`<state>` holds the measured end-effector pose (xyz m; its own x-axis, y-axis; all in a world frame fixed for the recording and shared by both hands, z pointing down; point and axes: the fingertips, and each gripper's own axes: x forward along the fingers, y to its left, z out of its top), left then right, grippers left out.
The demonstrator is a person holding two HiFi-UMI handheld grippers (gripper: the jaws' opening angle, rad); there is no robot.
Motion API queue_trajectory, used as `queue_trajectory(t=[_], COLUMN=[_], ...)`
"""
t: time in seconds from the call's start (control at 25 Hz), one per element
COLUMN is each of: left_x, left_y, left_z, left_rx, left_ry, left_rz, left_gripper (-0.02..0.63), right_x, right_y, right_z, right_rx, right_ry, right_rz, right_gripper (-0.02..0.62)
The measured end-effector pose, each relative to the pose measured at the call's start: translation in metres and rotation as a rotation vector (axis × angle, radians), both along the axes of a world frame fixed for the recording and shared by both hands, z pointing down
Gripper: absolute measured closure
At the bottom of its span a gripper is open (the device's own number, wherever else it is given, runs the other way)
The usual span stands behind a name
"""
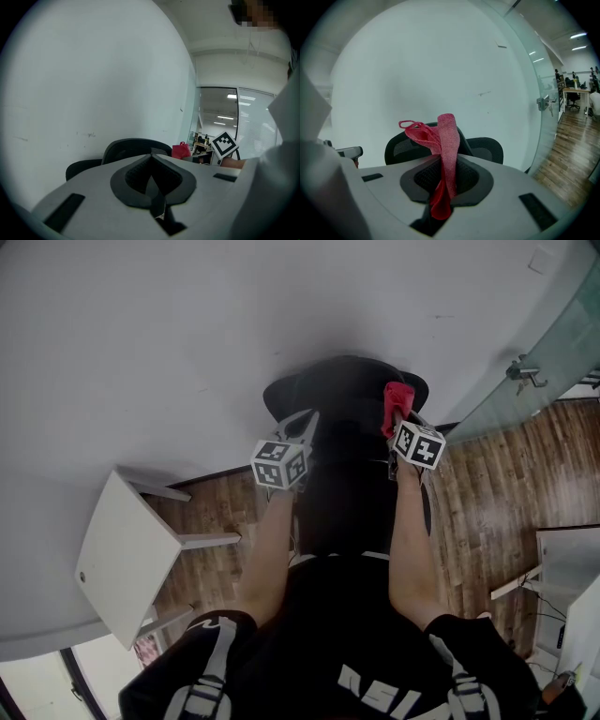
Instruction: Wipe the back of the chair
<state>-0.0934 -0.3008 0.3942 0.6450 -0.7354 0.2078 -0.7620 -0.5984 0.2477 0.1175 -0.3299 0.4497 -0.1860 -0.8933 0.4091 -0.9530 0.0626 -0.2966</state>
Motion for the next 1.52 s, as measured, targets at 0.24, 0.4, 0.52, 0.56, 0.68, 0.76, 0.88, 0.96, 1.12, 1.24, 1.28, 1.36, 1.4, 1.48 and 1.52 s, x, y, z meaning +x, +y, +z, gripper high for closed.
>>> queue_trajectory(t=[0.24,0.4,0.52,0.56,0.68,0.76,0.88,0.96,1.12,1.24,1.28,1.36,1.4,1.48,1.52], left_x=[-0.012,-0.025,-0.034,-0.037,-0.047,-0.054,-0.066,-0.076,-0.098,-0.116,-0.123,-0.136,-0.143,-0.155,-0.161], left_y=[0.007,0.008,0.006,0.006,0.007,0.007,0.011,0.016,0.023,0.025,0.026,0.028,0.029,0.030,0.030], left_z=[0.003,0.003,0.003,0.004,0.008,0.013,0.026,0.038,0.053,0.060,0.062,0.067,0.070,0.075,0.078], left_rx=[-0.004,-0.009,-0.011,-0.014,-0.016,-0.021,-0.046,-0.071,-0.102,-0.117,-0.121,-0.129,-0.133,-0.142,-0.146], left_ry=[0.000,-0.003,-0.002,-0.002,0.003,0.006,0.006,0.006,0.009,0.012,0.013,0.015,0.016,0.015,0.014], left_rz=[-0.017,-0.032,-0.045,-0.049,-0.063,-0.075,-0.092,-0.102,-0.128,-0.147,-0.152,-0.162,-0.166,-0.172,-0.174], left_gripper=[0.581,0.581,0.581,0.581,0.581,0.581,0.581,0.581,0.581,0.581,0.581,0.581,0.581,0.581,0.581], right_x=[-0.026,-0.051,-0.073,-0.078,-0.093,-0.105,-0.123,-0.136,-0.163,-0.185,-0.193,-0.208,-0.216,-0.230,-0.237], right_y=[0.002,0.001,0.000,0.001,0.001,0.002,0.008,0.013,0.018,0.020,0.021,0.023,0.024,0.025,0.024], right_z=[0.003,0.000,-0.001,0.001,0.005,0.008,0.018,0.028,0.044,0.055,0.058,0.065,0.069,0.075,0.079], right_rx=[0.014,0.029,0.028,0.027,0.033,0.038,0.029,0.015,-0.010,-0.032,-0.039,-0.052,-0.057,-0.066,-0.072], right_ry=[-0.009,-0.008,0.000,0.003,0.003,0.003,0.002,0.003,0.003,0.006,0.008,0.011,0.012,0.014,0.014], right_rz=[-0.071,-0.126,-0.176,-0.188,-0.211,-0.231,-0.265,-0.286,-0.323,-0.352,-0.360,-0.376,-0.383,-0.397,-0.404], right_gripper=[0.525,0.525,0.525,0.525,0.525,0.525,0.525,0.525,0.525,0.523,0.523,0.523,0.523,0.523,0.523])
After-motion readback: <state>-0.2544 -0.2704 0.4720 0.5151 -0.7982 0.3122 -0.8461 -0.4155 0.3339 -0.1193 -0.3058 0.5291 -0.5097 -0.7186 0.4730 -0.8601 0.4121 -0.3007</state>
